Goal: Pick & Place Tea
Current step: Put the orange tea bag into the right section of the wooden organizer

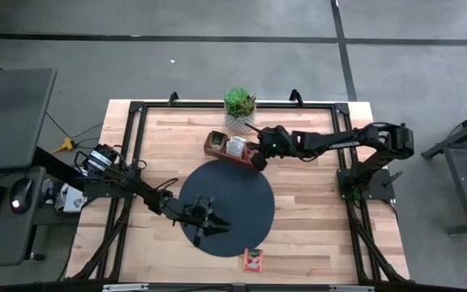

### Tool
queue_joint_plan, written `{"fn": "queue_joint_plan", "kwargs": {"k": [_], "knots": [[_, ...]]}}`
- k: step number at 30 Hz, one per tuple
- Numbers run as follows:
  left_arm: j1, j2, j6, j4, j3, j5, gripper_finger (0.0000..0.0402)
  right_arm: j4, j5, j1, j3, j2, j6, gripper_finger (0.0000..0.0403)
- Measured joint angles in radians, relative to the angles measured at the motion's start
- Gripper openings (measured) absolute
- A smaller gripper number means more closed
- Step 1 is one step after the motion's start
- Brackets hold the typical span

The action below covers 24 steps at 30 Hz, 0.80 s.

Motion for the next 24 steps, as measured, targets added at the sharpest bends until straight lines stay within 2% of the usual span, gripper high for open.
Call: {"fn": "queue_joint_plan", "kwargs": {"k": [11,19,24], "knots": [[0.000,0.001,0.000,0.000,0.000,0.025,0.0114,-0.042,0.020,0.000,0.000,0.003,0.057,0.0009],[0.000,0.001,0.000,-0.035,0.001,0.010,0.0114,-0.042,-0.017,0.000,0.000,0.002,0.060,0.0088],[0.000,0.001,-0.054,-0.095,0.005,0.009,0.0114,-0.043,-0.024,0.000,0.000,-0.050,0.052,0.0134]]}}
